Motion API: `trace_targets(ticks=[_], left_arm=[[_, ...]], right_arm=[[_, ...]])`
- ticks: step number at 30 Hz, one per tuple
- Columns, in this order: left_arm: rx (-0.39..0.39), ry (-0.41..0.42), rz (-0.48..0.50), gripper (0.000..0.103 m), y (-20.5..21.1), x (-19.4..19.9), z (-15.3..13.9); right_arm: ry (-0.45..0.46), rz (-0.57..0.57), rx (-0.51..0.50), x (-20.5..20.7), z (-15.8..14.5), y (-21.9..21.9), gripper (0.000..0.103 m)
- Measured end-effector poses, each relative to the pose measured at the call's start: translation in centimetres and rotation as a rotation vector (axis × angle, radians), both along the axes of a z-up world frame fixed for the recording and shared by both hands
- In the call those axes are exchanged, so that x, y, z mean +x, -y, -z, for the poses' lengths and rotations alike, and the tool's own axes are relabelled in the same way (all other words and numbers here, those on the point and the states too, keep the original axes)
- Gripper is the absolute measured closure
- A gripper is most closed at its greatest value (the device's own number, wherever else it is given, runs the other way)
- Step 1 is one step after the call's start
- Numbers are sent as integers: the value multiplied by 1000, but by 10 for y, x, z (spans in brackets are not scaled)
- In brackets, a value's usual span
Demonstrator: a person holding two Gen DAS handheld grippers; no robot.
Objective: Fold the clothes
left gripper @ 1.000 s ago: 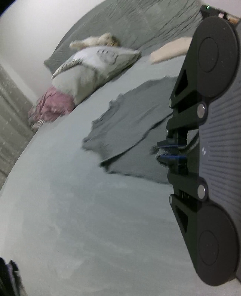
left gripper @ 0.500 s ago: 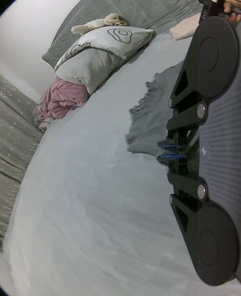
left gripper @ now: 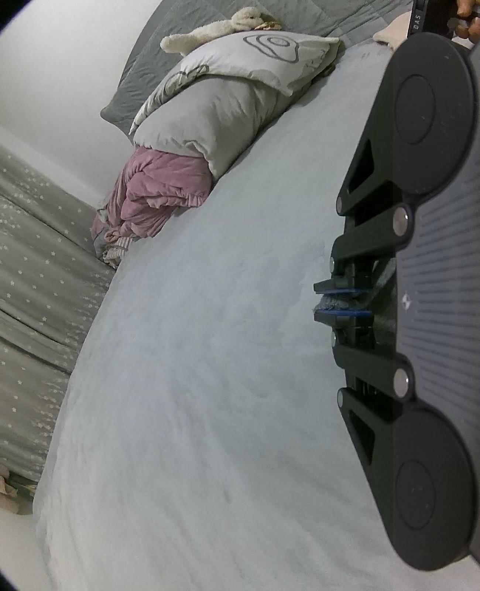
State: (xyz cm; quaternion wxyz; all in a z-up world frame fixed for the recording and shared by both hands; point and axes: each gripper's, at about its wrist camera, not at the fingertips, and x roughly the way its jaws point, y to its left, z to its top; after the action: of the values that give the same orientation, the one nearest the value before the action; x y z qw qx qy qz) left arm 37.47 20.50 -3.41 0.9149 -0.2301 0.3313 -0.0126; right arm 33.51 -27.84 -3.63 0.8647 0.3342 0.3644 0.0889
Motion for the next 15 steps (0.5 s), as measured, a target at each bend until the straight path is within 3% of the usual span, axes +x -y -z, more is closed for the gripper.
trace_targets(ticks=[2,3,4,6,11,14,15], left_arm=[[5,-52,-33,64,-4,8,5],[3,-60,-39,45,-6,8,5],[3,-60,-48,39,-10,5,4],[35,-44,-47,37,-13,-2,-1],[214,14,96,34,14,-31,-18],[384,29,262,24,47,-44,-23],[399,28,293,24,51,-46,-23]], right_arm=[[-8,9,-18,3,1,2,69],[4,2,-58,2,-2,1,60],[17,-6,-99,1,-5,-1,51],[65,-18,-213,-5,-16,-8,42],[192,-164,-419,-17,-35,-49,43],[211,-340,-534,-20,-33,-88,48],[208,-381,-552,-21,-30,-98,58]])
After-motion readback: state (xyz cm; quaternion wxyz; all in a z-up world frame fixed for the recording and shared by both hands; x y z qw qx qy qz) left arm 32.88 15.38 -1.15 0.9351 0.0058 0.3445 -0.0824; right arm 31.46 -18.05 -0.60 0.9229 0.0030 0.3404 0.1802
